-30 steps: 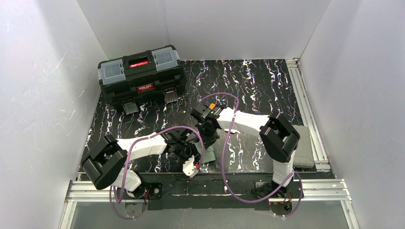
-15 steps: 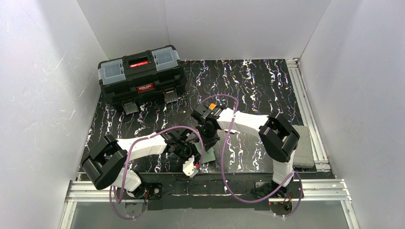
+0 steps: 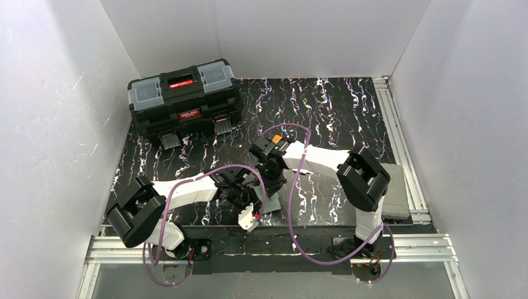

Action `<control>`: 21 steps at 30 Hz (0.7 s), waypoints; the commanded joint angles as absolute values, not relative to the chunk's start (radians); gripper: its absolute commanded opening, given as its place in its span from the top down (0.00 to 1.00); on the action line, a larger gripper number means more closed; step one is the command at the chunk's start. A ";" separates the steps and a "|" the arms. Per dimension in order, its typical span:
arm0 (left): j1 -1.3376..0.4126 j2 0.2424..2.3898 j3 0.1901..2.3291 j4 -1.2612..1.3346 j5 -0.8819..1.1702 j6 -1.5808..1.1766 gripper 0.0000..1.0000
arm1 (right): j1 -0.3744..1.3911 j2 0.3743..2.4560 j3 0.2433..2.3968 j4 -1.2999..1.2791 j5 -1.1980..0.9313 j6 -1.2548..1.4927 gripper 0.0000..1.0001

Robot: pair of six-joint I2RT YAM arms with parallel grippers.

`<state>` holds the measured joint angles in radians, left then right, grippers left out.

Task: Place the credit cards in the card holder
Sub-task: Close the card holder at the center of the board.

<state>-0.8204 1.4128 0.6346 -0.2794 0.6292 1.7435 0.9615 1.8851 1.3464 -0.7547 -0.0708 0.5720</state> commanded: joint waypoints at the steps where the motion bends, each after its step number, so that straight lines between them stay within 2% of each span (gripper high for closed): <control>1: -0.827 1.398 0.619 -0.324 0.671 1.744 0.73 | 0.958 1.889 1.382 -0.745 -0.055 0.568 0.99; 21: -0.827 1.396 0.617 -0.322 0.671 1.743 0.73 | 0.957 1.911 1.389 -0.753 -0.069 0.563 0.99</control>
<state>-0.8204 1.4128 0.6342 -0.2794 0.6292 1.7435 0.9607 1.8908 1.3655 -0.7559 -0.0605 0.5716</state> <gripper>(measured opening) 0.272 0.022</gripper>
